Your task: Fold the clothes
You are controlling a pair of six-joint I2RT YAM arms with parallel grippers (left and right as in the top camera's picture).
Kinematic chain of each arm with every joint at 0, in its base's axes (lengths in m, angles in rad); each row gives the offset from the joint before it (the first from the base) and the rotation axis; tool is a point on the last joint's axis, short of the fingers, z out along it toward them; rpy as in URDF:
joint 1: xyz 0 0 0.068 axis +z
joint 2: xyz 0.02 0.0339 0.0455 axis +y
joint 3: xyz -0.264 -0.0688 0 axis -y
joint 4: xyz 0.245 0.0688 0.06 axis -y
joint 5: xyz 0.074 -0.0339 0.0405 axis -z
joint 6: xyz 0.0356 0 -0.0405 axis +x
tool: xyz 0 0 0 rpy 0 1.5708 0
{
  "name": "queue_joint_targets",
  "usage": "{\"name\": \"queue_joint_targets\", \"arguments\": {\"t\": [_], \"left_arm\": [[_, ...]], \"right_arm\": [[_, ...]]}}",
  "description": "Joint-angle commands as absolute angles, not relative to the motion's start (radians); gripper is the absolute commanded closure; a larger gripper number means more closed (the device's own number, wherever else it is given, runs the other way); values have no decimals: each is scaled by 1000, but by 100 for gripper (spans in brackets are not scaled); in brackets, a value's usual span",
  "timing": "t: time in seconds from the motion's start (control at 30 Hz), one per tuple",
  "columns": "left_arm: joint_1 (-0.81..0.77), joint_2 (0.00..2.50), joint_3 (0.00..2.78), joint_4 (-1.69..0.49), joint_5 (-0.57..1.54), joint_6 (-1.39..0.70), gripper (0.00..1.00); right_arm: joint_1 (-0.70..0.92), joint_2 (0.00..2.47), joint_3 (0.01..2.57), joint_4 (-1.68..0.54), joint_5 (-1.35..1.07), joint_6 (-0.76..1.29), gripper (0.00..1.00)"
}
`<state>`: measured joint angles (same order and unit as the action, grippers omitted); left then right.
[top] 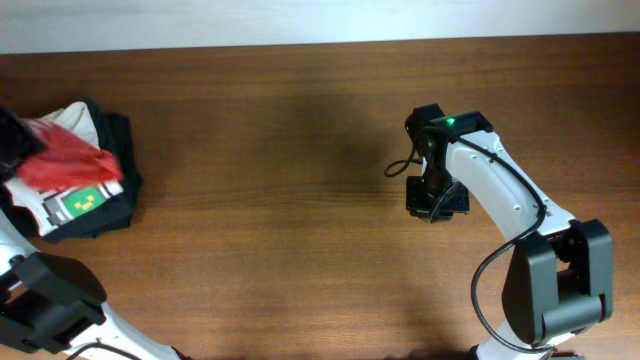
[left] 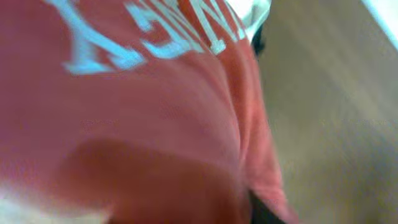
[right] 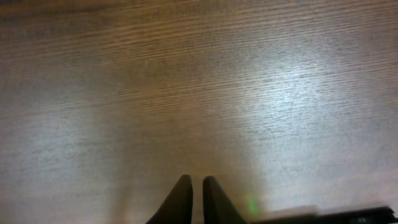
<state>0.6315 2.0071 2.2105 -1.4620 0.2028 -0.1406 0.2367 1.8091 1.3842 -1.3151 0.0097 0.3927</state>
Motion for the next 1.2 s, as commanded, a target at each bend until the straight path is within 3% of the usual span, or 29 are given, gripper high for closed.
{"name": "queue_joint_targets", "arguments": {"t": [0.0,0.23,0.33,0.4,0.57,0.6,0.77,0.87,0.97,1.17], "left_arm": [[636,2011,2202,-1509,237,-149,7],[596,1985,2203,-1518,323,-159,6],[477,1975,2203,-1509,360,-77,6],[335,1975,2203,-1496,358,-22,6],[11,1979,2189,-1540,160,-14,1],[-26,1979,2179,-1556,136,-14,1],[-116,1979,2052,-1689,108,-15,1],[-118,1900,1840,-1663,107,-37,1],[-118,1739,1613,-1496,104,-37,1],[-118,977,989,-959,89,-37,1]], "right_arm": [[234,1794,1393,-1334,36,394,88],[234,1794,1393,-1336,35,374,88],[234,1794,1393,-1306,-21,361,69],[234,1794,1393,-1253,-205,269,57],[166,1794,1393,-1227,-334,205,5],[136,1794,1393,-1255,-333,196,1],[60,1792,1391,-1489,-281,127,1],[66,1710,1321,-1464,-276,127,1],[65,1526,1195,-1321,-276,149,1],[65,989,901,-990,-138,192,1]]}}
